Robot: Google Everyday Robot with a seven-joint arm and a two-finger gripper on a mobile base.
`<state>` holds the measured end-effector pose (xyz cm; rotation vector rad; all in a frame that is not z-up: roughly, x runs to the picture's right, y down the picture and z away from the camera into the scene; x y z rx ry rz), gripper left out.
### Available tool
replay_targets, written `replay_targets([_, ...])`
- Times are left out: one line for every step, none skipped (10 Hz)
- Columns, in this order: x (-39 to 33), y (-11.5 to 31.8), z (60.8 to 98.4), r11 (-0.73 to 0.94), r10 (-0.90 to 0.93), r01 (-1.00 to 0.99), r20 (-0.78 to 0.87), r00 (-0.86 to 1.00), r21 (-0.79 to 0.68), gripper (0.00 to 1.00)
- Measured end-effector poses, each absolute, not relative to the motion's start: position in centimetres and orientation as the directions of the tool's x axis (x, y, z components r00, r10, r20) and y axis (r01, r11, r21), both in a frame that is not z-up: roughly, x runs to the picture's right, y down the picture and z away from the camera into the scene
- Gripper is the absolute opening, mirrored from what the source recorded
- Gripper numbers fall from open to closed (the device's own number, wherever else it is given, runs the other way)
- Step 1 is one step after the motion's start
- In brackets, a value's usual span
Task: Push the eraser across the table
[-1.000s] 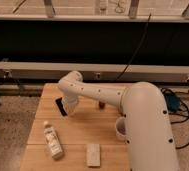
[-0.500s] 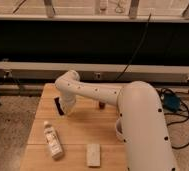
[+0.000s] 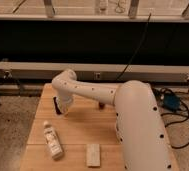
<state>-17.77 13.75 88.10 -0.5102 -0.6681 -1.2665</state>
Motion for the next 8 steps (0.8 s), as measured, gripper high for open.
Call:
replay_targets([-17.8, 13.7, 88.1, 0.235, -0.693, 0.972, 0.704, 0.156, 0.015, 0.0])
replay_targets([-17.9, 13.8, 88.1, 0.234, -0.692, 0.972, 0.705, 0.154, 0.018, 0.0])
replay_targets([-18.2, 13.8, 88.1, 0.233, -0.693, 0.972, 0.705, 0.15, 0.022, 0.0])
replay_targets([-18.4, 13.7, 88.1, 0.231, -0.693, 0.973, 0.706, 0.146, 0.026, 0.0])
replay_targets([-18.5, 13.7, 88.1, 0.23, -0.693, 0.973, 0.706, 0.143, 0.03, 0.0])
replay_targets([-18.7, 13.7, 88.0, 0.227, -0.694, 0.973, 0.707, 0.137, 0.035, 0.0])
replay_targets([-18.9, 13.6, 88.0, 0.226, -0.695, 0.973, 0.707, 0.133, 0.038, 0.0])
replay_targets([-18.9, 13.6, 88.0, 0.225, -0.695, 0.974, 0.707, 0.131, 0.04, 0.0])
